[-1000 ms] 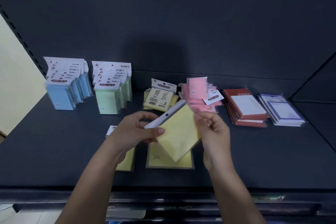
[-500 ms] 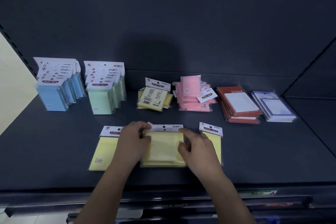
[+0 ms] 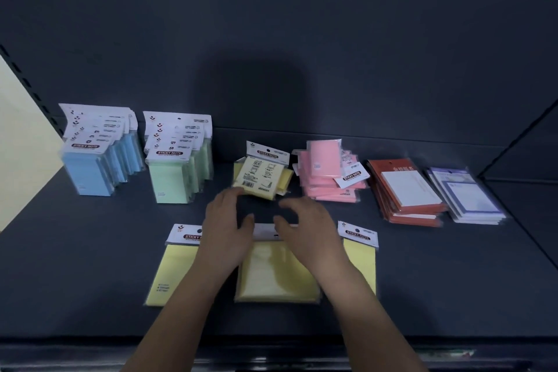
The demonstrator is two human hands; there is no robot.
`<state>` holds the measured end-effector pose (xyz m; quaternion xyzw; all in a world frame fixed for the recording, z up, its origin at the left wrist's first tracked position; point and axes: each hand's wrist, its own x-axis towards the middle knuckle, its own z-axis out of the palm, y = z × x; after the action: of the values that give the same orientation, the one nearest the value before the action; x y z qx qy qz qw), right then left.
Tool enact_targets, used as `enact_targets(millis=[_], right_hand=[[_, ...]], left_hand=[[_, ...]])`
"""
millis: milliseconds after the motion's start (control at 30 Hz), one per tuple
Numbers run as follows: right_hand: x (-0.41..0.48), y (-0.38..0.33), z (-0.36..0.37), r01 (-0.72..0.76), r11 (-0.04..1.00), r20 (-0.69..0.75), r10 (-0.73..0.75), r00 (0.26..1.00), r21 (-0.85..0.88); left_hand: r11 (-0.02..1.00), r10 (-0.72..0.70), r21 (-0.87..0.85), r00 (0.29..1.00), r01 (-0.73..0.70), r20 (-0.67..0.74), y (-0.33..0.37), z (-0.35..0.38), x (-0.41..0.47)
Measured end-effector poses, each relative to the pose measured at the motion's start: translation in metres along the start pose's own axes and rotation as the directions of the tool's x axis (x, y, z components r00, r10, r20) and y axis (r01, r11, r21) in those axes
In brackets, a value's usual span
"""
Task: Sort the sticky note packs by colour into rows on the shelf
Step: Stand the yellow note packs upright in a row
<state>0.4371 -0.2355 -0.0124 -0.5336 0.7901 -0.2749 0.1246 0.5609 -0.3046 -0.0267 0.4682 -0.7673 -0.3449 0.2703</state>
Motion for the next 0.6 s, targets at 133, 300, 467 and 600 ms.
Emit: enact_targets(millis=[133, 300, 467, 600], right_hand=[[0.025, -0.005, 0.017, -0.094, 0.932, 0.034, 0.088, 0.996, 0.35], [0.034, 0.001, 0.029, -0.235, 0.763, 0.03, 0.272, 0.962, 0.602], [0.035, 0.007, 0.034, -0.222, 0.785, -0.073, 0.321, 0.944, 0.579], [0.027, -0.001, 0.03, -0.038, 0.84, -0.317, 0.246, 0.916, 0.541]], left_hand=[[0.998, -0.016, -0.052, 0.999, 0.019, 0.048, -0.002, 0.004, 0.022], [0.917, -0.138, -0.373, 0.99, 0.143, 0.039, -0.004, 0.008, 0.033], [0.816, -0.248, -0.547, 0.968, 0.185, -0.042, -0.002, 0.01, 0.036], [0.768, -0.292, -0.61, 0.954, 0.194, -0.063, 0.002, 0.008, 0.035]])
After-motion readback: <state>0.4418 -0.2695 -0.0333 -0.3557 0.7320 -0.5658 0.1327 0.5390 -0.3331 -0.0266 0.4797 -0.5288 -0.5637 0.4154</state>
